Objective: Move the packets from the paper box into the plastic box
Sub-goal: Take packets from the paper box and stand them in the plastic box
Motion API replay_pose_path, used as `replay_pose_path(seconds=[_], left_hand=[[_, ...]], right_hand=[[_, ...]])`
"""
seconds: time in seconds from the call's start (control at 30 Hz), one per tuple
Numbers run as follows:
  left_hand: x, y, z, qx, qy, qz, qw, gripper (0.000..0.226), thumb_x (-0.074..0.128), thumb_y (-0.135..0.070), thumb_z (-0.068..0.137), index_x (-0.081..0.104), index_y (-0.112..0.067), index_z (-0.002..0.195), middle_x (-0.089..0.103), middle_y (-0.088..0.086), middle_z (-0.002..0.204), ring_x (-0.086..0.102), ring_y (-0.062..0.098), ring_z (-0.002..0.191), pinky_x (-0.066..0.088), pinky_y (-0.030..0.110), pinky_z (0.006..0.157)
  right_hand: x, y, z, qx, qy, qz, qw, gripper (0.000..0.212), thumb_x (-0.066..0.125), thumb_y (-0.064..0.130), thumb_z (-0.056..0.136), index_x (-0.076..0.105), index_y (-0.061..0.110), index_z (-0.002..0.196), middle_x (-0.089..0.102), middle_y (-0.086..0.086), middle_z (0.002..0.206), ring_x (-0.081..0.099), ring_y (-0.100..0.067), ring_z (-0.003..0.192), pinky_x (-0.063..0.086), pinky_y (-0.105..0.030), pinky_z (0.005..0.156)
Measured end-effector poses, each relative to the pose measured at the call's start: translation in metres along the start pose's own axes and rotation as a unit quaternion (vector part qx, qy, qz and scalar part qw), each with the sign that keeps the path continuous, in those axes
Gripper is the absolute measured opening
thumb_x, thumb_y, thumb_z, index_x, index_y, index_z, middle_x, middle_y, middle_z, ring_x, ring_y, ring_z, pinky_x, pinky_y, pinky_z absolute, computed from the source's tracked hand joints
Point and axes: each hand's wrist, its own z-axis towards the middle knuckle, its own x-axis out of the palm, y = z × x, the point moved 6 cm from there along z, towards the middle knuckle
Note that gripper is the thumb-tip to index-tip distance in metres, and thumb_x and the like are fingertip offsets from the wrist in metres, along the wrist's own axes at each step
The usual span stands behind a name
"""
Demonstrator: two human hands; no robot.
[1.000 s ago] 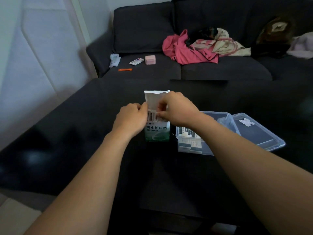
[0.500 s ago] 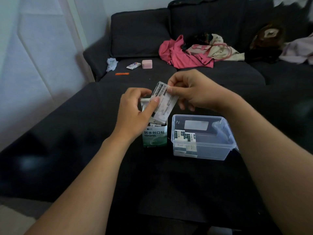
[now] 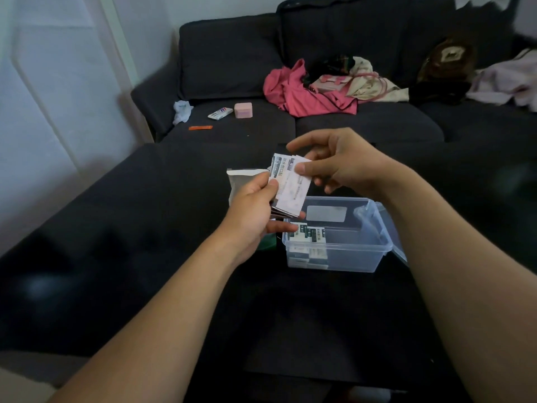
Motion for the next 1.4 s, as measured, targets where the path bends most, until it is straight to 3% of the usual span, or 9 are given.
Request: replay_pose_path(seconds=[0.17,0.37,0.63,0.77,1.03,1.2,1.33,1.4], left_hand=[[0.007,0.004,-0.005,-0.055,0.045,-0.056,0.996,0.034,0.037,-0.03,0.11,0.057,-0.011,0.13,0.077,0.018,0.099,0.077,0.028,0.077,0.059,0.028,0.047],[0.006,0.008,-0.002,-0.051,0.03,-0.012,0.998,0.029,0.035,-0.026,0.111,0.058,-0.014,0.124,0.073,0.01,0.079,0.067,0.013,0.06,0.053,0.022,0.046],[0.006,0.011,0.0,-0.029,0.031,0.043,0.998,0.027,0.043,-0.015,0.108,0.054,-0.017,0.133,0.075,0.011,0.102,0.076,0.017,0.08,0.06,0.025,0.056],[0.006,0.012,0.001,-0.034,0.02,0.027,0.999,0.033,0.049,-0.01,0.106,0.051,-0.019,0.138,0.069,0.01,0.117,0.076,0.015,0.077,0.059,0.023,0.054],[0.008,0.012,0.0,-0.062,0.005,-0.03,0.998,0.029,0.04,-0.019,0.11,0.056,-0.014,0.133,0.067,0.009,0.098,0.067,0.013,0.064,0.053,0.024,0.049],[0.009,0.012,0.0,-0.081,0.006,-0.075,0.994,0.025,0.043,-0.014,0.108,0.06,-0.012,0.127,0.068,0.009,0.09,0.066,0.011,0.061,0.052,0.021,0.047],[0.007,0.014,0.003,-0.096,0.003,-0.113,0.989,0.029,0.044,-0.011,0.107,0.057,-0.008,0.133,0.067,0.01,0.089,0.064,0.011,0.062,0.052,0.02,0.048],[0.007,0.013,0.002,-0.097,0.006,-0.119,0.988,0.029,0.042,-0.011,0.108,0.058,-0.006,0.132,0.067,0.009,0.087,0.064,0.011,0.061,0.053,0.021,0.047]], right_hand=[[-0.002,-0.005,-0.002,0.015,0.011,-0.018,1.0,0.02,0.069,0.007,0.093,0.072,0.013,0.112,0.077,-0.007,0.086,0.06,-0.011,0.064,0.051,-0.019,0.054],[0.001,-0.005,0.001,0.01,-0.01,-0.051,0.999,0.014,0.074,0.007,0.088,0.075,0.01,0.102,0.077,-0.005,0.079,0.065,-0.01,0.064,0.055,-0.019,0.057],[-0.017,-0.008,-0.003,0.027,-0.057,-0.07,0.996,0.014,0.077,0.011,0.086,0.075,0.012,0.1,0.076,-0.013,0.084,0.067,-0.015,0.064,0.056,-0.021,0.056],[-0.016,-0.01,-0.003,0.036,-0.044,-0.059,0.997,0.011,0.073,0.008,0.09,0.076,0.012,0.099,0.075,-0.013,0.086,0.066,-0.014,0.065,0.057,-0.024,0.059],[-0.017,-0.016,-0.004,0.065,-0.027,0.083,0.994,0.019,0.058,0.001,0.098,0.076,0.007,0.1,0.064,-0.009,0.074,0.06,-0.009,0.058,0.056,-0.021,0.053],[-0.006,-0.02,-0.01,0.131,0.036,0.17,0.976,0.028,0.048,-0.004,0.1,0.076,-0.004,0.102,0.071,-0.028,0.105,0.071,-0.017,0.078,0.06,-0.02,0.064],[-0.001,-0.014,-0.013,0.116,0.069,0.169,0.976,0.024,0.057,-0.011,0.093,0.071,-0.006,0.112,0.075,-0.022,0.108,0.076,-0.021,0.091,0.061,-0.02,0.071],[0.002,-0.012,-0.012,0.101,0.057,0.137,0.984,0.022,0.067,-0.005,0.088,0.072,-0.006,0.109,0.076,-0.019,0.1,0.076,-0.02,0.083,0.06,-0.019,0.067]])
